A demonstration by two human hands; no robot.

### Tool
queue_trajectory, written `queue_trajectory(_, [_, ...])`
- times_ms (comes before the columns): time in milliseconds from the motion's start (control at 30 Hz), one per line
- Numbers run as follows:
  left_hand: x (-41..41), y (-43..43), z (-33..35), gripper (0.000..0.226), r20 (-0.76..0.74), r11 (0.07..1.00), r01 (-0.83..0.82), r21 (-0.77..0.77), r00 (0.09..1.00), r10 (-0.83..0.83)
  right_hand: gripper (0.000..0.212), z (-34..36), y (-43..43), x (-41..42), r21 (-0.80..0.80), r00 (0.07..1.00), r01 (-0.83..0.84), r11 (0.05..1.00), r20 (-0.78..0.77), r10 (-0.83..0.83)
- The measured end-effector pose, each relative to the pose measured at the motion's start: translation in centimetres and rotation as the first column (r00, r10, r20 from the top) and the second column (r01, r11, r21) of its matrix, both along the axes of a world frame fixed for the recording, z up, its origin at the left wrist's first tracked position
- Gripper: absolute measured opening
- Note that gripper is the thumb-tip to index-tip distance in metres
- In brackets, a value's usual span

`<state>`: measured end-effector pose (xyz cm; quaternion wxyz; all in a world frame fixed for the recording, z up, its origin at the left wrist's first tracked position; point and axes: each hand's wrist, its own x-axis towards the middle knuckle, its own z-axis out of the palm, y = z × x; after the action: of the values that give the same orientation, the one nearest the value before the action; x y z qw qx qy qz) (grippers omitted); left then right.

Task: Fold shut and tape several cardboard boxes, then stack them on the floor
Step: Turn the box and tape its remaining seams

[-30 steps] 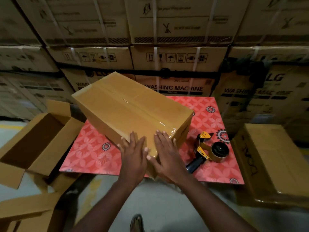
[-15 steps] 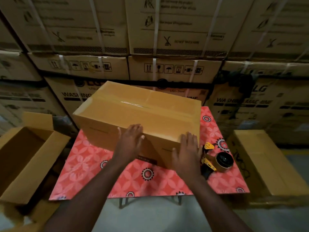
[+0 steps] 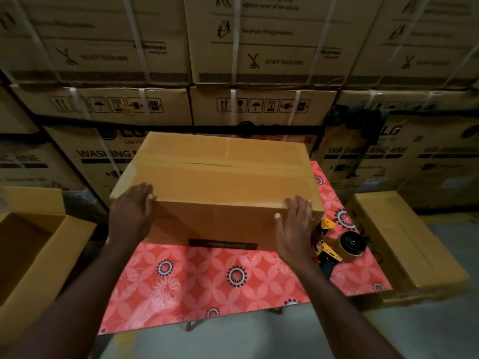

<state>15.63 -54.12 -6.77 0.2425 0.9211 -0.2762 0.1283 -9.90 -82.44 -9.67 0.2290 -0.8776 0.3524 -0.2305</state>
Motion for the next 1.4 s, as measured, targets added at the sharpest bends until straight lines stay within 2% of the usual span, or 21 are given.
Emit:
queue_trajectory(100, [-3.8, -0.5, -0.7, 0.052, 0.007, 1.0, -0.011, 0.006, 1.0, 0.011, 0.062, 0.2, -4.6, 1.7, 0.08, 0.997, 0.028, 0.996, 0.07, -0.034])
queue_trajectory(233, [-9.2, -1.1, -2.0, 0.058, -0.038, 0.999, -0.013, 0.052, 0.999, 0.015, 0.043, 0.7, -9.6, 4.0, 0.139, 0.988, 0.102, 0.985, 0.101, -0.117])
queue_trajectory(367, [-7.9, 0.5, -1.2, 0.052, -0.084, 1.0, -0.011, -0.018, 0.996, 0.009, 0.053, 0.7, -7.0, 5.8, 0.044, 0.985, 0.173, 0.984, -0.035, -0.172])
queue_trajectory(400, [-6.7, 1.1, -1.2, 0.052, -0.095, 0.999, -0.036, -0.009, 0.995, 0.035, 0.056, 0.6, -4.9, 6.3, 0.01, 0.986, 0.155, 0.988, -0.067, -0.154])
queue_trajectory(467, [-4.4, 2.2, -1.3, 0.056, -0.151, 0.998, -0.065, -0.02, 0.987, 0.062, 0.058, 0.7, 0.7, 7.1, -0.022, 0.997, 0.015, 1.0, -0.078, -0.016])
queue_trajectory(533, [-2.9, 2.6, -1.0, 0.06, -0.238, 0.986, -0.036, -0.161, 0.971, -0.003, 0.066, 1.2, 6.7, 7.9, -0.021, 0.979, -0.178, 0.984, -0.103, 0.175])
queue_trajectory(600, [-3.3, 2.2, -1.1, 0.056, -0.325, 0.935, -0.059, -0.351, 0.944, -0.063, 0.073, 1.4, 11.0, 8.6, 0.004, 0.941, -0.311, 0.95, -0.137, 0.308])
queue_trajectory(700, [-4.9, 1.4, -2.0, 0.049, -0.417, 0.816, -0.186, -0.548, 0.906, -0.073, 0.069, 1.7, 12.9, 9.4, 0.023, 0.932, -0.337, 0.941, -0.134, 0.337])
queue_trajectory(767, [-5.5, 0.9, -2.4, 0.041, -0.522, 0.712, -0.321, -0.625, 0.85, -0.075, 0.063, 1.8, 12.4, 9.6, 0.061, 0.935, -0.338, 0.939, -0.093, 0.343])
queue_trajectory(833, [-6.8, 0.2, -2.1, 0.042, -0.621, 0.593, -0.457, -0.663, 0.778, -0.095, 0.061, 2.0, 11.3, 9.8, 0.092, 0.942, -0.33, 0.939, -0.031, 0.334])
queue_trajectory(900, [-9.9, -1.2, -1.2, 0.045, -0.674, 0.532, -0.53, -0.661, 0.73, -0.11, 0.063, 2.1, 9.8, 10.1, 0.103, 0.962, -0.273, 0.957, 0.02, 0.272])
queue_trajectory(1033, [-17.5, -4.2, 0.2, 0.055, -0.677, 0.551, -0.505, -0.665, 0.719, -0.158, 0.035, 2.2, 5.5, 10.3, 0.047, 0.976, -0.118, 0.992, 0.19, 0.107])
queue_trajectory(1100, [-19.2, -4.5, 0.1, 0.053, -0.683, 0.575, -0.479, -0.663, 0.702, -0.202, 0.036, 2.6, 4.6, 10.1, 0.059, 0.978, -0.094, 0.994, 0.19, 0.081])
queue_trajectory(1167, [-19.0, -3.6, 0.3, 0.045, -0.679, 0.606, -0.454, -0.653, 0.705, -0.204, 0.047, 3.4, 6.0, 9.6, 0.057, 0.997, -0.079, 0.995, 0.024, 0.078])
queue_trajectory(1233, [-17.4, -2.6, 0.8, 0.038, -0.663, 0.637, -0.434, -0.637, 0.73, -0.166, 0.059, 3.8, 9.6, 8.8, 0.045, 0.972, -0.156, 0.987, -0.173, 0.162])
queue_trajectory(1333, [-13.2, -1.9, 1.5, 0.038, -0.618, 0.698, -0.389, -0.601, 0.78, -0.097, 0.08, 3.4, 15.9, 7.2, -0.009, 0.901, -0.342, 0.94, -0.289, 0.325])
queue_trajectory(1400, [-9.6, -2.0, 1.7, 0.044, -0.573, 0.761, -0.358, -0.54, 0.819, -0.021, 0.084, 2.4, 17.8, 6.8, -0.134, 0.889, -0.365, 0.921, -0.344, 0.302])
